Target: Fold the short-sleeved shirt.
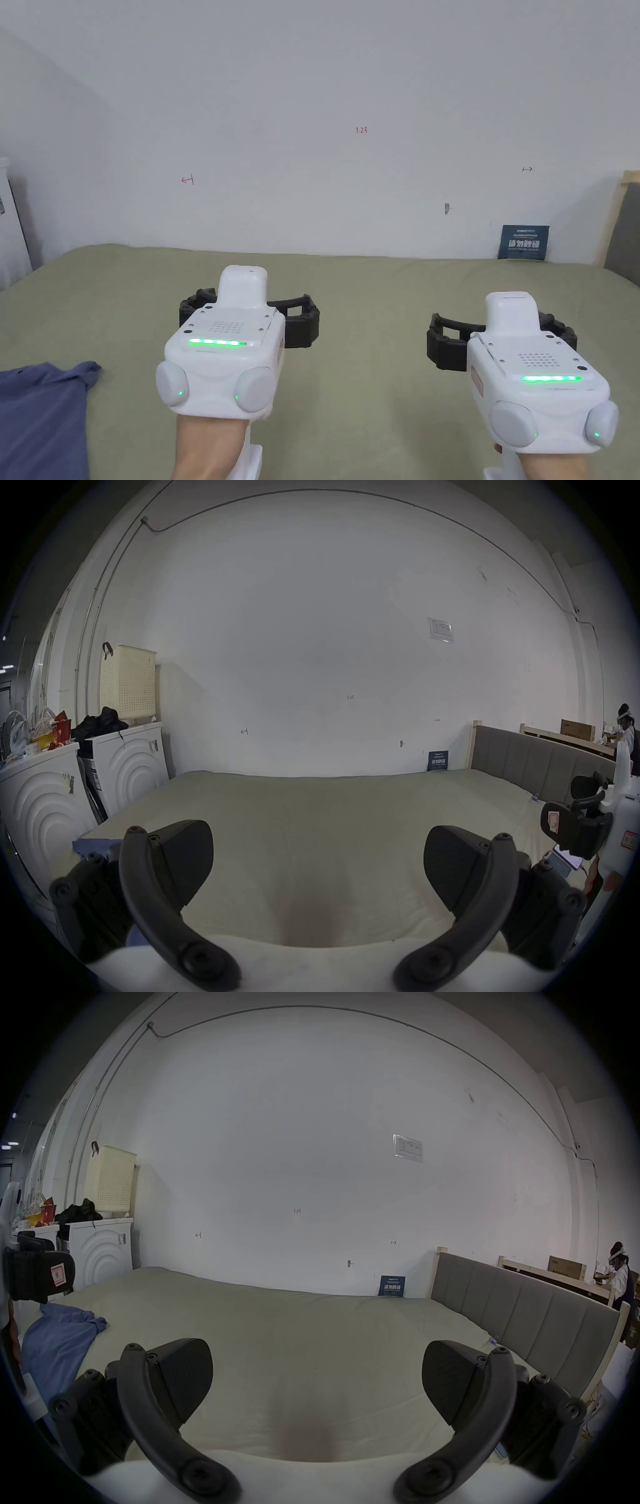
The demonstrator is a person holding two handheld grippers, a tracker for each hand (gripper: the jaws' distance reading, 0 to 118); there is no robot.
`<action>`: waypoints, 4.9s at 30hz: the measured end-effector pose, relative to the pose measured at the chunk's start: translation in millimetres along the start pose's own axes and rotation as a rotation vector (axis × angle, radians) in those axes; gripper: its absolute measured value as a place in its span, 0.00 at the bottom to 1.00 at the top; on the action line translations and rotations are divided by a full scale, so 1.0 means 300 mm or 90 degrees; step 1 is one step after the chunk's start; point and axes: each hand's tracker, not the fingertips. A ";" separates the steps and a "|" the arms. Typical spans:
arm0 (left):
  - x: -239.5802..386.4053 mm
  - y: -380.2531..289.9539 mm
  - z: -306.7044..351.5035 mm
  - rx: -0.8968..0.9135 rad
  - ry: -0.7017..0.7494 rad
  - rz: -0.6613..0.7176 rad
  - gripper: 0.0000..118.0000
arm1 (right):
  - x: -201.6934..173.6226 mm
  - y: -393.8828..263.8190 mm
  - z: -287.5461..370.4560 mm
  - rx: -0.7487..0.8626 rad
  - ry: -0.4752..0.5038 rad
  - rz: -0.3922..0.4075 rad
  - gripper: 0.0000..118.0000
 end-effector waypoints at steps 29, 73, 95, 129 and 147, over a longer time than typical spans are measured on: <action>-0.012 -0.001 0.004 0.000 0.004 0.007 1.00 | -0.004 -0.001 -0.004 0.005 -0.016 -0.002 1.00; -0.653 -0.031 0.275 -0.053 0.297 0.012 0.00 | -0.659 0.093 -0.092 -0.010 0.248 0.004 0.00; -1.070 -0.112 0.582 -0.098 0.478 0.071 0.00 | -1.227 0.055 0.002 -0.040 0.469 0.020 0.00; -1.431 -0.685 -0.493 -0.543 0.332 0.137 0.05 | -1.298 -0.275 -0.319 -0.185 0.422 0.095 0.00; -0.449 0.045 -0.324 -0.343 0.016 0.019 0.04 | -0.344 -0.073 -0.115 -0.127 0.154 0.032 0.00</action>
